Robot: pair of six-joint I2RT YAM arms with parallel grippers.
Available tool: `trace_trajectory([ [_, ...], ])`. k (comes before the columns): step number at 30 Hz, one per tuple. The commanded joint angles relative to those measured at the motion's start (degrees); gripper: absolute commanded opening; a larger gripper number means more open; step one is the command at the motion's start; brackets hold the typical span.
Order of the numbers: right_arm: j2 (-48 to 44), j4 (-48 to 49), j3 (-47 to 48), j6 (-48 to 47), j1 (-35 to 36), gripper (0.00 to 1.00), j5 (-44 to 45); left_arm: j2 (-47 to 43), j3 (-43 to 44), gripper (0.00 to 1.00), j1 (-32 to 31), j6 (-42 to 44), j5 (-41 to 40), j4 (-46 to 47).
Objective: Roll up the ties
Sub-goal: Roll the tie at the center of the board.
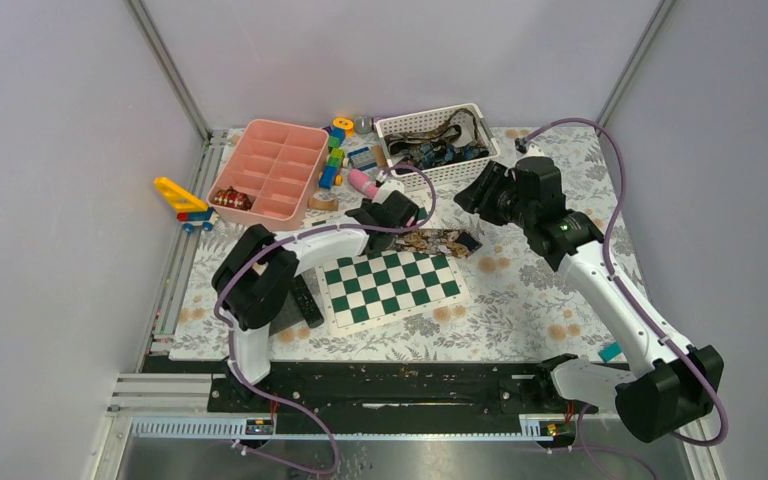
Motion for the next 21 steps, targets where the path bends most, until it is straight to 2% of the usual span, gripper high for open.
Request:
trace_trajectory([
  [1,-3.1,1.0,0.5,0.3,-0.7,0.52,0.8,1.4,3.2,0.42,-1.0,1.5,-7.4,-1.9],
  [13,-7.5,-0.9,2.0,-0.4,-1.1,0.54,1.6,5.9,7.5,0.42,-3.8,3.7,-14.1,-5.1],
  [21,-7.9,-1.3,2.0,-0.3,-1.3,0.55,1.0,8.2,9.6,0.42,-5.2,4.6,-15.3,-6.7],
])
